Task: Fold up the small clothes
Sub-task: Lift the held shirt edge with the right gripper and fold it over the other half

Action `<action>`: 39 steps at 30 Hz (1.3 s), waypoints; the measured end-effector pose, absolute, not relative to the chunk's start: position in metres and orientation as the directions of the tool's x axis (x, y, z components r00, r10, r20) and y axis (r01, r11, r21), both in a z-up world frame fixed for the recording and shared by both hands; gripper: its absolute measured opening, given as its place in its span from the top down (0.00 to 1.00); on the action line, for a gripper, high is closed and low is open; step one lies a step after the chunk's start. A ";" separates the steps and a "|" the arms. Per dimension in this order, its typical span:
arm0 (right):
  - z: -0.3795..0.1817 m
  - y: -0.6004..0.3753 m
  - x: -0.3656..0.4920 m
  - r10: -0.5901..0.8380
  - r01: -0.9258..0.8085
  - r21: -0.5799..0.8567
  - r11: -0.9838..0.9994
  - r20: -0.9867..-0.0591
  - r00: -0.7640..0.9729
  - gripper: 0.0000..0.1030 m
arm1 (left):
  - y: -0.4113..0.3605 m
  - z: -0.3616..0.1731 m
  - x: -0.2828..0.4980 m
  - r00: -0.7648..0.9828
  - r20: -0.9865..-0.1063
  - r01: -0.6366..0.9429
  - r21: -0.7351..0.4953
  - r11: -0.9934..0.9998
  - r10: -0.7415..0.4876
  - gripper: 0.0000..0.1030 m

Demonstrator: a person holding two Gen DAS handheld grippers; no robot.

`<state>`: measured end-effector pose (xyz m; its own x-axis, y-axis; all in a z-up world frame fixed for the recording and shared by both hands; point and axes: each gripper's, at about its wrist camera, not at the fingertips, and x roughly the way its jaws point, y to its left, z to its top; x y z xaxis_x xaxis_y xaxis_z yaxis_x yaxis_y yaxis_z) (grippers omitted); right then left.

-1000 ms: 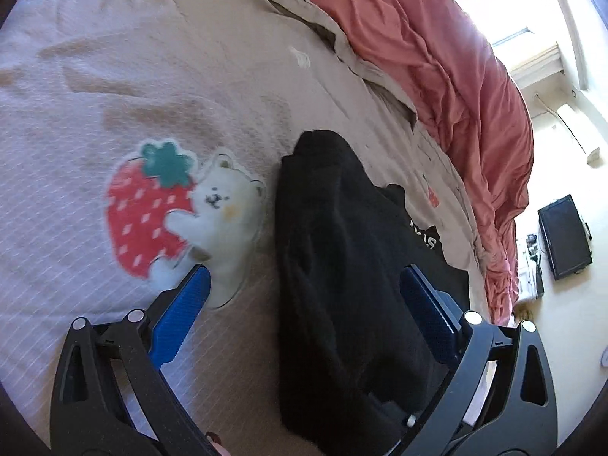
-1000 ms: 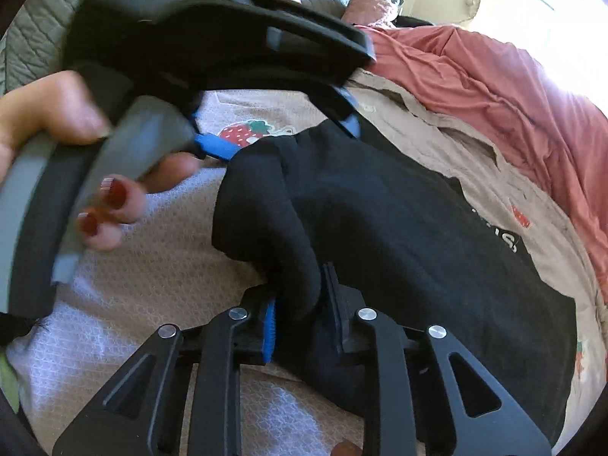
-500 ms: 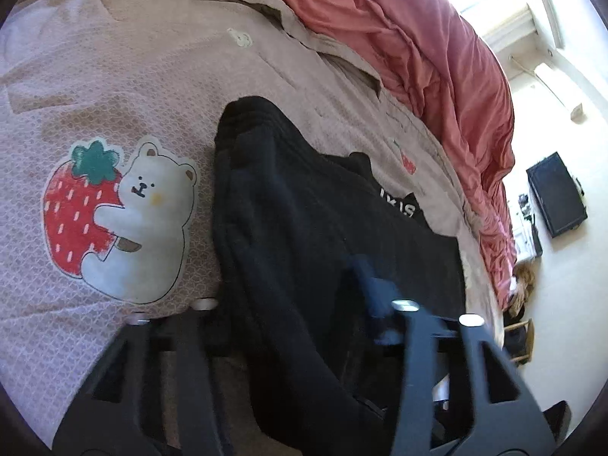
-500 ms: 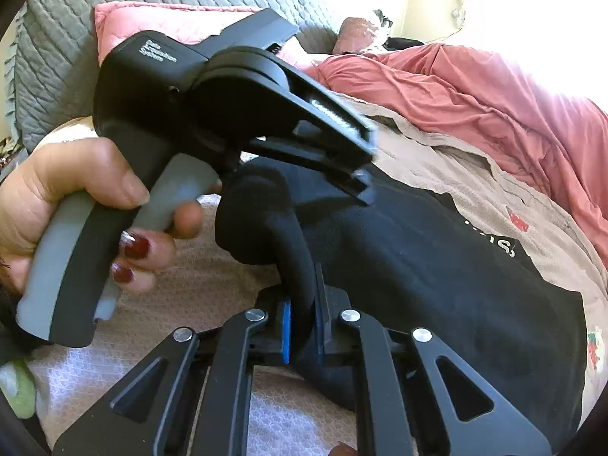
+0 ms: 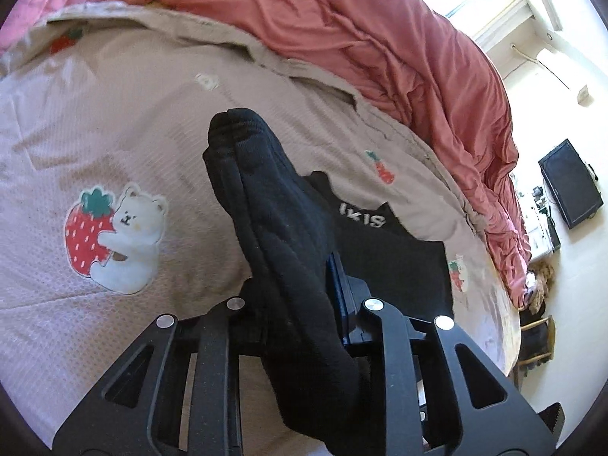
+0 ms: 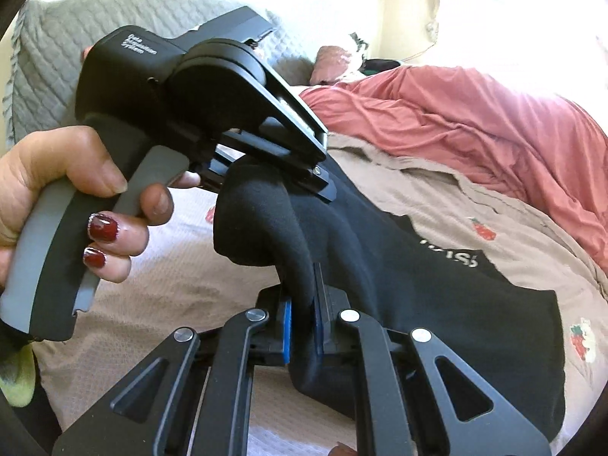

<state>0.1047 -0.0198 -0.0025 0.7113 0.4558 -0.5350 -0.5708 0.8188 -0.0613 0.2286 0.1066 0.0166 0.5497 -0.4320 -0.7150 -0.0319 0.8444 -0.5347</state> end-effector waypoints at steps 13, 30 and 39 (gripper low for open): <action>0.013 -0.096 0.099 0.443 -0.483 0.048 0.875 -0.484 0.755 0.93 | 0.024 0.060 0.233 0.543 -0.743 0.038 -0.444 0.895 -0.391 0.84; 0.010 -0.182 0.101 0.375 -0.368 0.111 0.923 -0.471 0.798 0.93 | -0.095 0.065 0.256 0.476 -0.792 0.134 -0.366 0.921 -0.384 0.84; -0.002 -0.224 0.103 0.343 -0.306 0.157 0.939 -0.490 0.801 0.93 | -0.147 0.047 0.266 0.430 -0.820 0.177 -0.334 0.926 -0.378 0.82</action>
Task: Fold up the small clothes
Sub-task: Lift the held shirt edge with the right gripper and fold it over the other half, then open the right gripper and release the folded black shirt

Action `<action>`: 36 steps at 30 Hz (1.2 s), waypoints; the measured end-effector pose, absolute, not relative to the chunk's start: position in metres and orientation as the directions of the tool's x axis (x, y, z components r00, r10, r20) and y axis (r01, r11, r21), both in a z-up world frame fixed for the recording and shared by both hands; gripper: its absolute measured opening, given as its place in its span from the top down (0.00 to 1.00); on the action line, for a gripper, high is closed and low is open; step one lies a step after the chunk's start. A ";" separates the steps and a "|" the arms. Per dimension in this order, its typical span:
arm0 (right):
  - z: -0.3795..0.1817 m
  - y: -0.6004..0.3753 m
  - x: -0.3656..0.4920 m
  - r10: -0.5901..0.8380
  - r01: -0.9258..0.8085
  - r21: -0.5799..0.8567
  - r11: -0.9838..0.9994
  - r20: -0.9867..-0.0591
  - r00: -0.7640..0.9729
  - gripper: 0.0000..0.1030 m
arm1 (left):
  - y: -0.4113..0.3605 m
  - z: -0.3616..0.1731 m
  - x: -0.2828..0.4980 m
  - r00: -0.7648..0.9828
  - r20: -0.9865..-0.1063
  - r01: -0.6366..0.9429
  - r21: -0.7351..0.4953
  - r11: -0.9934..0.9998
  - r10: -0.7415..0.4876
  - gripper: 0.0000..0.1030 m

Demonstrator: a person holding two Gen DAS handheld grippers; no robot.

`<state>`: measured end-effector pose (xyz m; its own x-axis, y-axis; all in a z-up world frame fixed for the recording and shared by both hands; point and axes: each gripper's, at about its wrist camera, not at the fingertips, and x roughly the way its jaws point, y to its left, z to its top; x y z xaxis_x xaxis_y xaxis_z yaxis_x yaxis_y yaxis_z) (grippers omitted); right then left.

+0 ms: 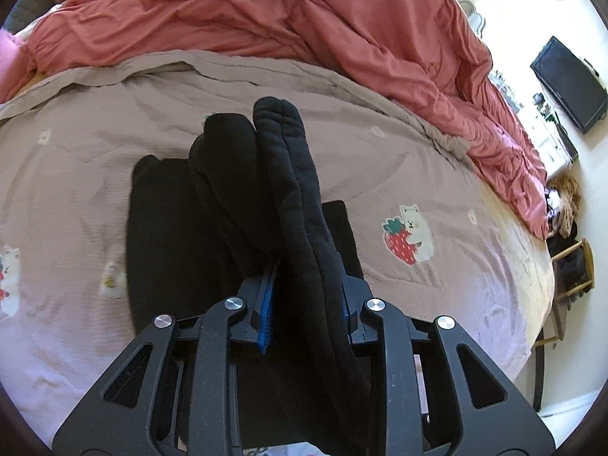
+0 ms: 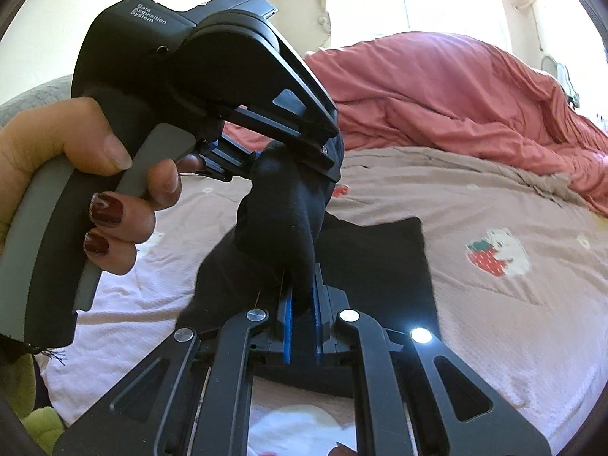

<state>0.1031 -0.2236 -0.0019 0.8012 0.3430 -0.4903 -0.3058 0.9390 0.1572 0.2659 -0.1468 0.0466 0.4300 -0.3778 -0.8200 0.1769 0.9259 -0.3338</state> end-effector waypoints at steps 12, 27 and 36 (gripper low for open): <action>-0.048 -0.271 0.127 0.413 -0.170 0.420 0.891 -0.598 0.687 0.89 | -0.117 0.030 0.245 0.514 -0.778 0.145 -0.337 0.930 -0.362 0.19; -0.053 -0.287 0.107 0.370 -0.118 0.404 0.907 -0.632 0.681 0.64 | -0.092 0.026 0.198 0.609 -0.761 0.174 -0.147 0.974 -0.224 0.18; -0.047 -0.297 0.096 0.354 -0.103 0.397 0.912 -0.636 0.686 0.53 | -0.087 0.022 0.191 0.626 -0.759 0.164 -0.095 0.982 -0.178 0.18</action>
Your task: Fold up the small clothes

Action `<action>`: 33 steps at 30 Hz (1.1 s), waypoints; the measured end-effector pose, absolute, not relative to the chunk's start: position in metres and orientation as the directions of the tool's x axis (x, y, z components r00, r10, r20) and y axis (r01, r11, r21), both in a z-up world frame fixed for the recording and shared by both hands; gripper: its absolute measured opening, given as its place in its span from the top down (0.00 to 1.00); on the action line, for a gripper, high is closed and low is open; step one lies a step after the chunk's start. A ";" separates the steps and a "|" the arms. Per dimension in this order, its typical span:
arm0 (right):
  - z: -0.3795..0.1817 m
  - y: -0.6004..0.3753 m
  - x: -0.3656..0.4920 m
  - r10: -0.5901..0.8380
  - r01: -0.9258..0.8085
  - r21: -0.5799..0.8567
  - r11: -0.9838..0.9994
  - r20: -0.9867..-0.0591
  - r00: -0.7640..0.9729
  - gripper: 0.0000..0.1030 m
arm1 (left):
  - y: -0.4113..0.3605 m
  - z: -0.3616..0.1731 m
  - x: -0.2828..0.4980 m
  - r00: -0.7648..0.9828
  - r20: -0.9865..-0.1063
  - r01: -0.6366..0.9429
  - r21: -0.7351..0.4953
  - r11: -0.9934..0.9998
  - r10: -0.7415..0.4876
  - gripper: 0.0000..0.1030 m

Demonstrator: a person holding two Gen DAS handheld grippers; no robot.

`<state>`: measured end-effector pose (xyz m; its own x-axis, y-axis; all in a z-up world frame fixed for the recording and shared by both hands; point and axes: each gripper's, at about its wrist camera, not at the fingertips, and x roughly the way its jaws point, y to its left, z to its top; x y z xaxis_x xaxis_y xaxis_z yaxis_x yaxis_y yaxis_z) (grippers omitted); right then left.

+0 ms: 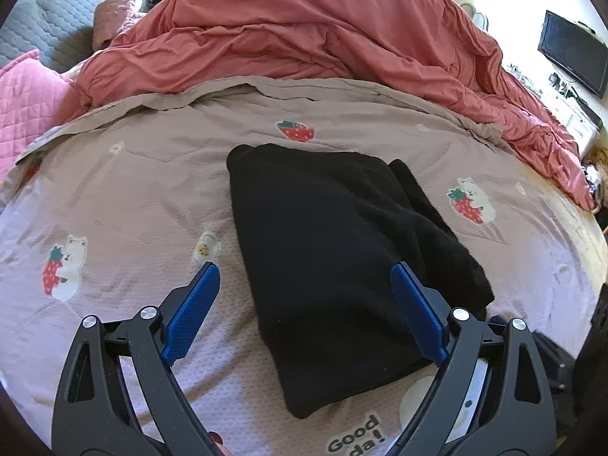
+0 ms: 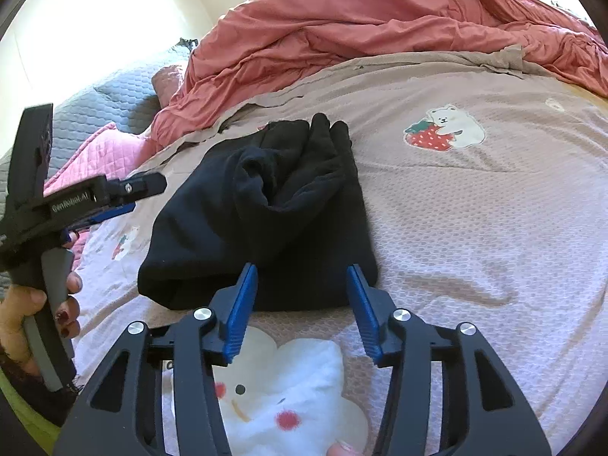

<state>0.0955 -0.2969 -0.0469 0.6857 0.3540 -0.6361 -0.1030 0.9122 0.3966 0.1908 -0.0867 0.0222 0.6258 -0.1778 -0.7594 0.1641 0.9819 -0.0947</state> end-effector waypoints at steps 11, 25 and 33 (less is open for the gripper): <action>-0.026 -0.313 0.117 0.303 -0.059 0.373 0.926 -0.639 0.707 0.51 | -0.077 -0.001 0.192 0.593 -0.793 0.145 -0.067 0.987 -0.141 0.18; -0.049 -0.300 0.173 0.352 -0.008 0.431 0.902 -0.726 0.591 0.91 | -0.074 -0.012 0.187 0.575 -0.798 0.185 -0.089 0.979 -0.181 0.18; -0.044 -0.326 0.147 0.367 -0.006 0.461 0.888 -0.700 0.613 0.92 | -0.080 -0.005 0.175 0.574 -0.784 0.233 -0.122 0.965 -0.238 0.18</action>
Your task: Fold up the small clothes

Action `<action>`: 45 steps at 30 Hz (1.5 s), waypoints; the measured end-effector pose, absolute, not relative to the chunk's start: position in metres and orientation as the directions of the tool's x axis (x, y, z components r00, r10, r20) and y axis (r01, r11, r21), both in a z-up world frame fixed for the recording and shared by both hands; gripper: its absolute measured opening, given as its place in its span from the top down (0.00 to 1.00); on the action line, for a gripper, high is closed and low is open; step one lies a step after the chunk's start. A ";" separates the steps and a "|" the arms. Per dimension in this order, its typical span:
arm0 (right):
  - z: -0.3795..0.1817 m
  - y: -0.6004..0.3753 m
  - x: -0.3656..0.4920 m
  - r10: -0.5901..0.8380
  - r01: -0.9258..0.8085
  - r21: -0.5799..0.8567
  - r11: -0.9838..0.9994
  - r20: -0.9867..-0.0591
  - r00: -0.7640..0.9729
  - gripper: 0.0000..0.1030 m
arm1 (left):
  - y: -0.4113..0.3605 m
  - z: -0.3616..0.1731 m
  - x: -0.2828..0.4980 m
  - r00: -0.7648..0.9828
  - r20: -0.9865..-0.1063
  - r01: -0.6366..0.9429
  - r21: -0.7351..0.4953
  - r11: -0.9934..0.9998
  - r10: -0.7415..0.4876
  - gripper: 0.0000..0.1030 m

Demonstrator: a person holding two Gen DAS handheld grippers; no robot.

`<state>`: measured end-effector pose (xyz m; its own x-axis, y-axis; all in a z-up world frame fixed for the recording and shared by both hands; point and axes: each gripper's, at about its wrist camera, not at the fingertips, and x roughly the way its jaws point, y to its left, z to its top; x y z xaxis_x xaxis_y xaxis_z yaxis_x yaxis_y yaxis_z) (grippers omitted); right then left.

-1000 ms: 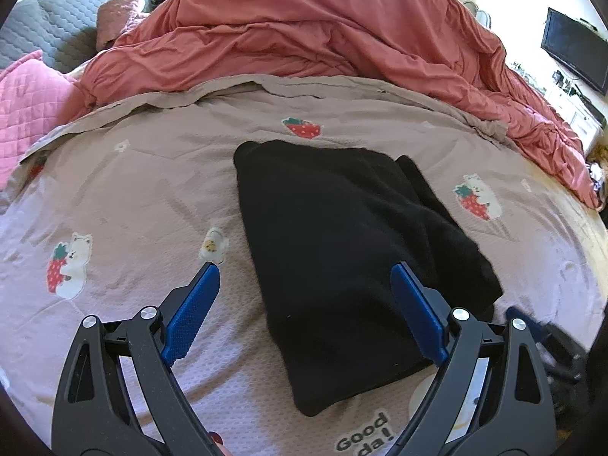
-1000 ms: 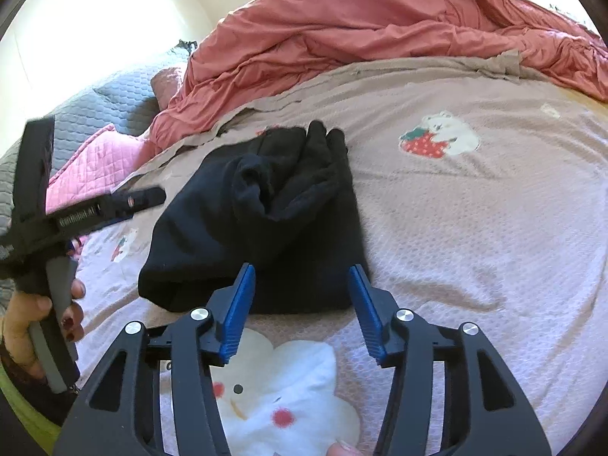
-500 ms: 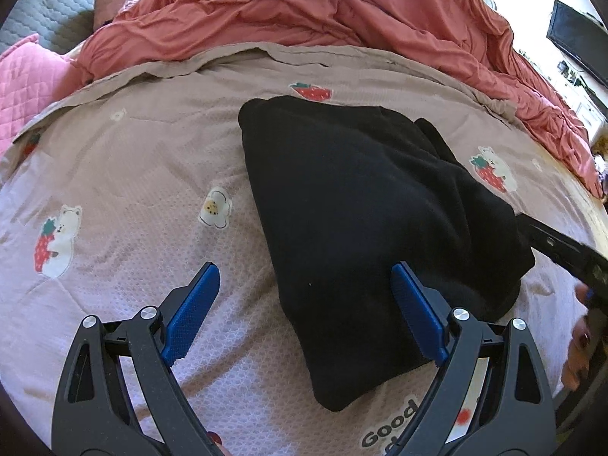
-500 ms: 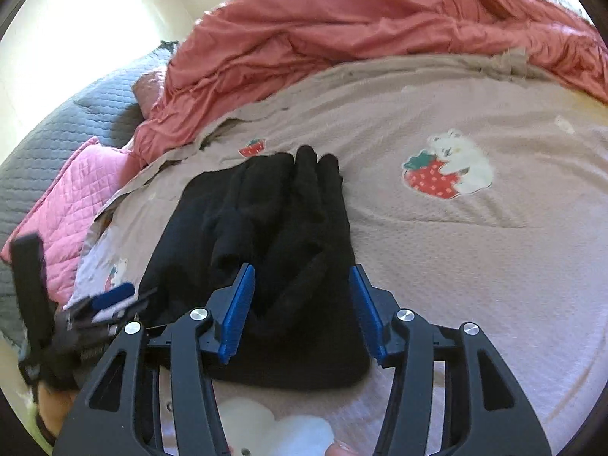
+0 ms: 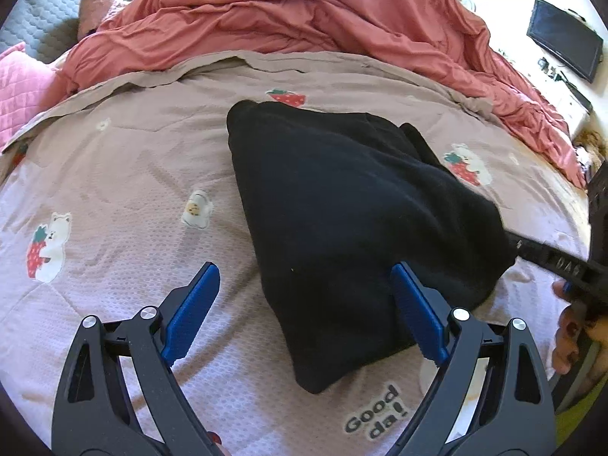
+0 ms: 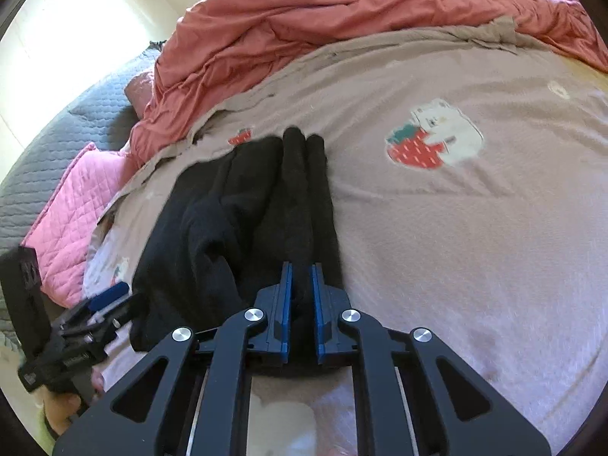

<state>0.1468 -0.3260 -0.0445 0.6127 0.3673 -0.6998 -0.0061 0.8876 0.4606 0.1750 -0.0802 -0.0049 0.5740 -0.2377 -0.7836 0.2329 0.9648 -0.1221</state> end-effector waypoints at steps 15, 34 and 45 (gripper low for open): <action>-0.012 -0.326 0.165 0.334 -0.033 0.415 0.909 -0.682 0.651 0.78 | -0.092 -0.034 0.167 0.548 -0.798 0.265 -0.119 0.957 -0.251 0.18; -0.036 -0.285 0.276 0.457 -0.089 0.485 0.870 -0.725 0.516 0.94 | -0.103 -0.031 0.173 0.562 -0.786 0.293 -0.101 0.951 -0.257 0.18; -0.051 -0.262 0.276 0.123 -0.178 0.021 0.984 -0.802 0.584 0.93 | -0.104 -0.038 0.171 0.525 -0.799 0.301 -0.148 0.942 -0.293 0.18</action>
